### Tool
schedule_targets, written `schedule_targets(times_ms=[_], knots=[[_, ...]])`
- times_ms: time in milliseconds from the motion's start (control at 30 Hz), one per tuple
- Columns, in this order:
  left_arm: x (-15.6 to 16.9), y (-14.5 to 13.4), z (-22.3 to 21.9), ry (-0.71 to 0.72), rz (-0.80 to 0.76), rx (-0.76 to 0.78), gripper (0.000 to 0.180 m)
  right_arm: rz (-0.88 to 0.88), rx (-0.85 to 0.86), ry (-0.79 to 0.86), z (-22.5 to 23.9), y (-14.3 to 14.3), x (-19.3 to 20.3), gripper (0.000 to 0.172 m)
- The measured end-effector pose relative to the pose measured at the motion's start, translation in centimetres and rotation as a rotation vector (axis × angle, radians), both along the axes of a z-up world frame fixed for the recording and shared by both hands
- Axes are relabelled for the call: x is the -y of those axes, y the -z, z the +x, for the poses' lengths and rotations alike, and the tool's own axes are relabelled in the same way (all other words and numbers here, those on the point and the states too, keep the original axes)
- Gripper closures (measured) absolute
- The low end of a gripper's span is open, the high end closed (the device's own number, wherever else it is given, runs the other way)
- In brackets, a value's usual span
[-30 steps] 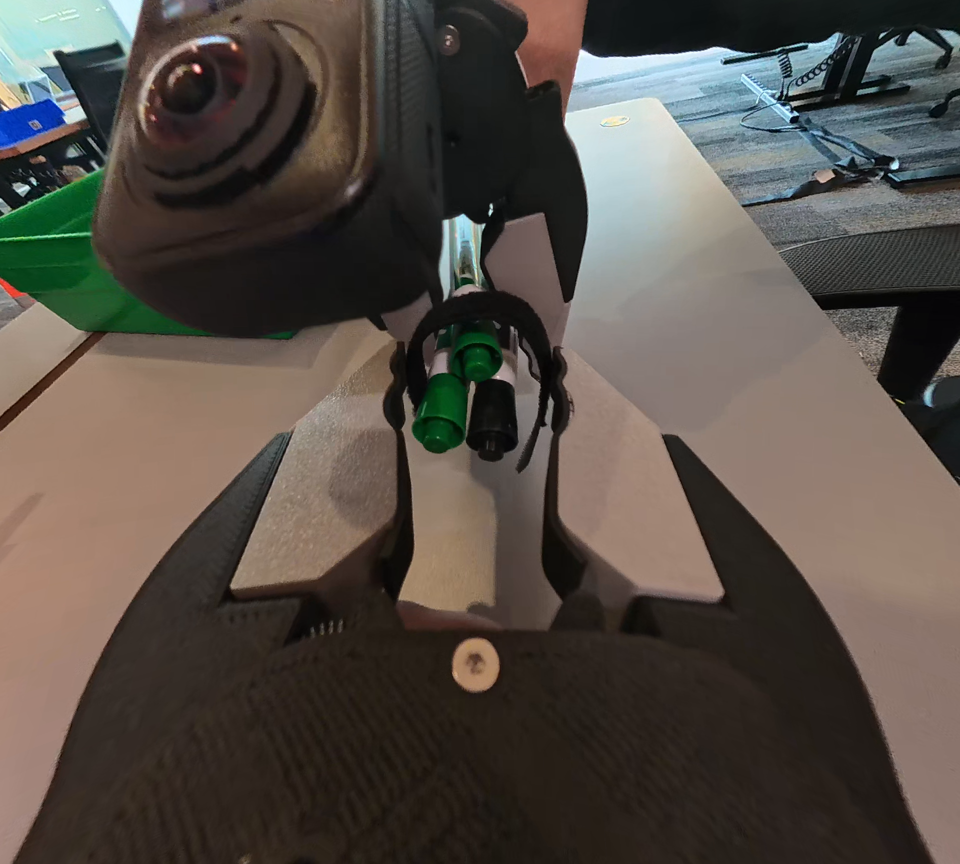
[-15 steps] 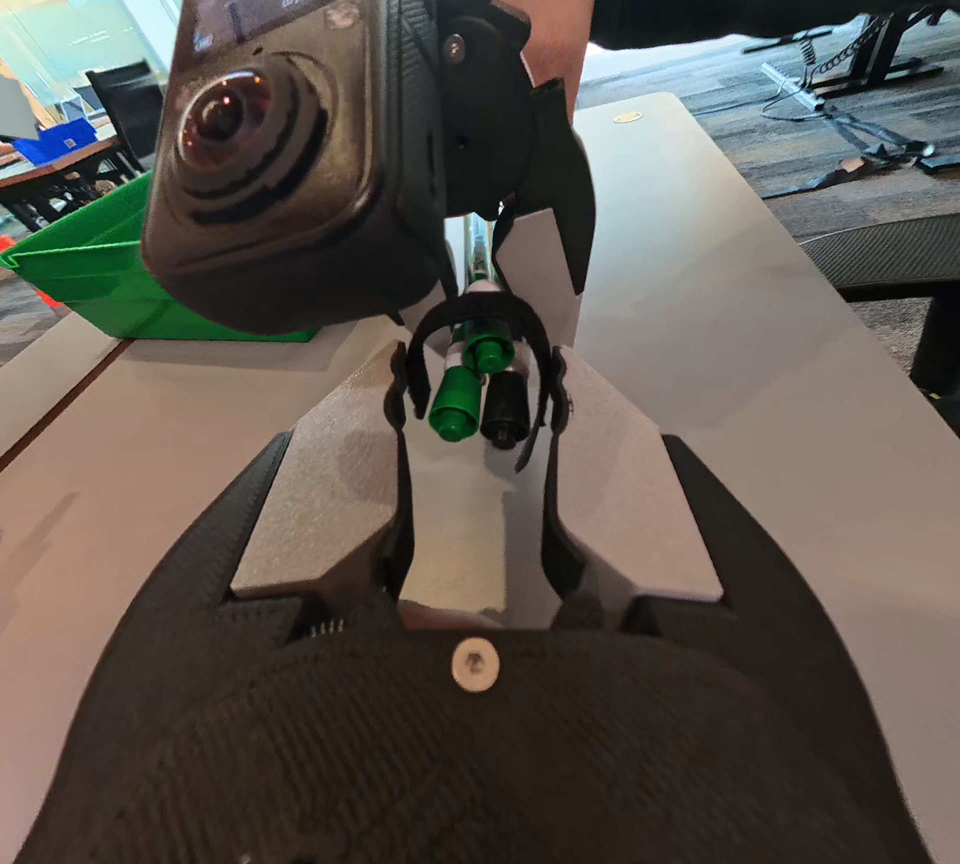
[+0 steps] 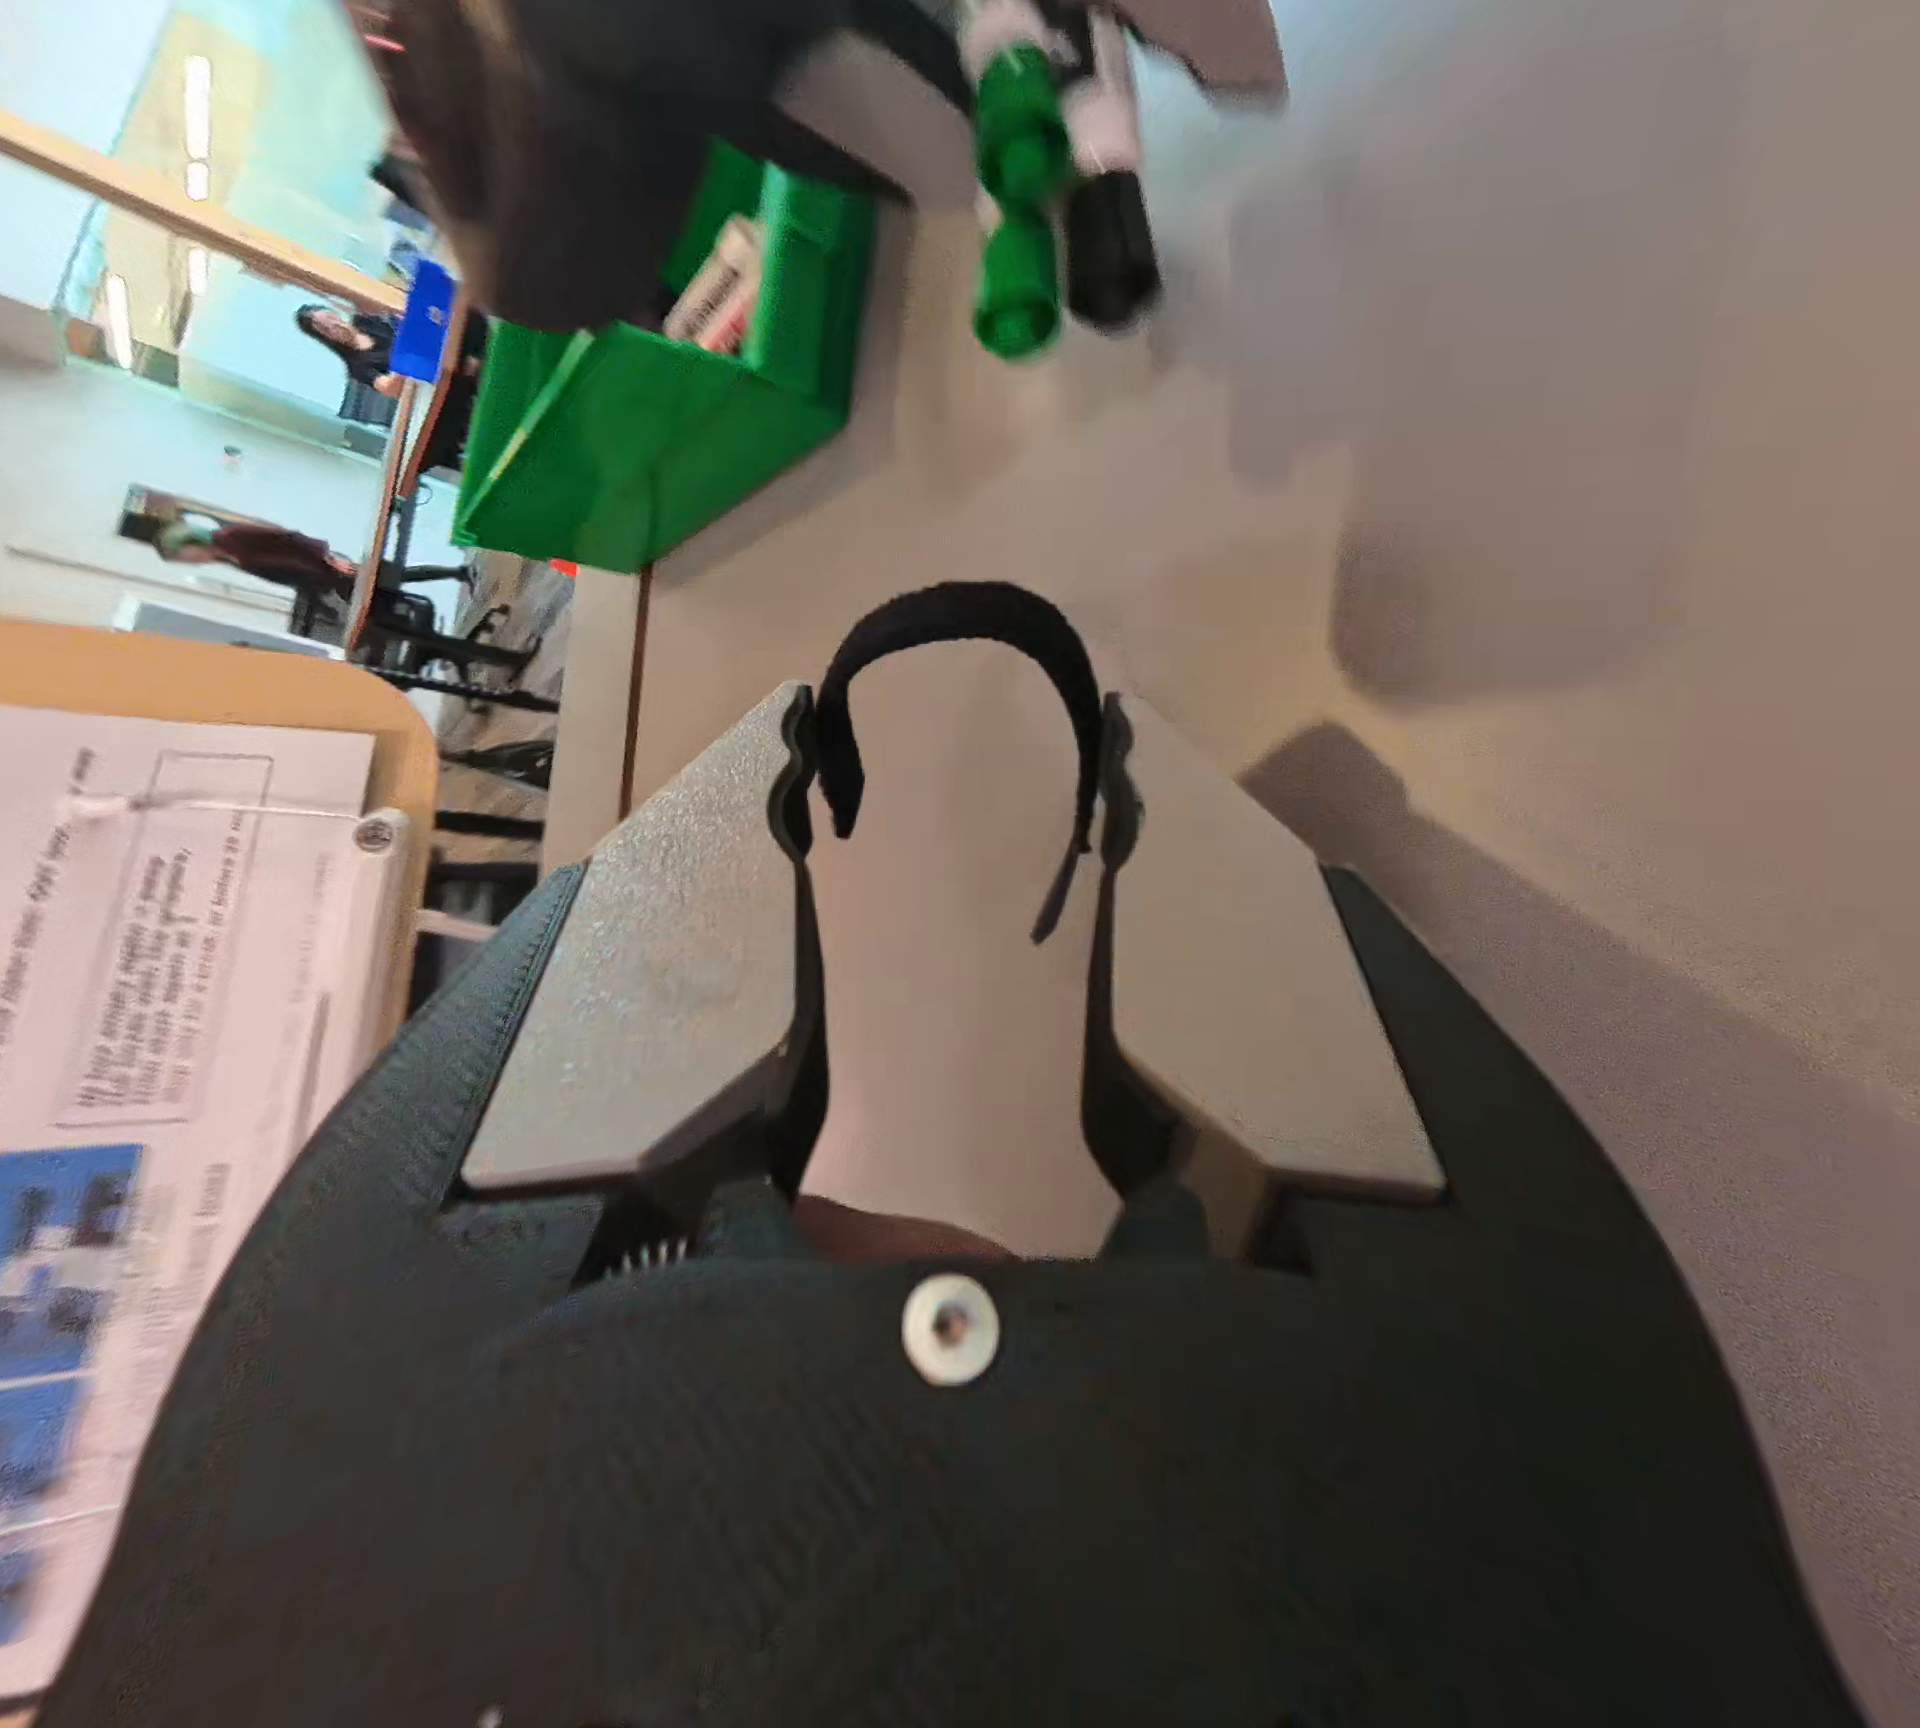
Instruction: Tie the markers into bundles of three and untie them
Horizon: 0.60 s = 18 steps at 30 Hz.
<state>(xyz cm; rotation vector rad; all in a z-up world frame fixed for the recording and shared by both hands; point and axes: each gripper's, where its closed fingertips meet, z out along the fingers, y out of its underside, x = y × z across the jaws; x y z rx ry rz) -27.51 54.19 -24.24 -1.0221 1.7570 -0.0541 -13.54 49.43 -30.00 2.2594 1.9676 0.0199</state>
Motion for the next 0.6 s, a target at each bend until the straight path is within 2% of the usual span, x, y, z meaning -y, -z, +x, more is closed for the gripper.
schedule_targets(times_ms=[167,267,400,467,600], knots=[[-0.7,2.9,-2.5,0.099,0.264,-0.463,0.124,-0.016,0.011,0.024,0.8,0.4,0.1,0.134],[0.2,3.4,-2.7,0.213,0.293,-0.642,0.124,-0.021,0.003,0.031,0.7,0.4,0.2,0.135],[1.4,3.0,-1.5,0.298,0.298,-0.747,0.116,-0.02,-0.004,0.033,0.6,0.4,0.2,0.134],[1.9,2.3,-0.3,0.326,0.322,-0.732,0.114,-0.021,-0.004,0.031,0.6,0.4,0.3,0.134],[2.2,2.0,0.6,0.317,0.351,-0.735,0.099,-0.023,-0.01,0.027,0.6,0.4,0.3,0.134]])
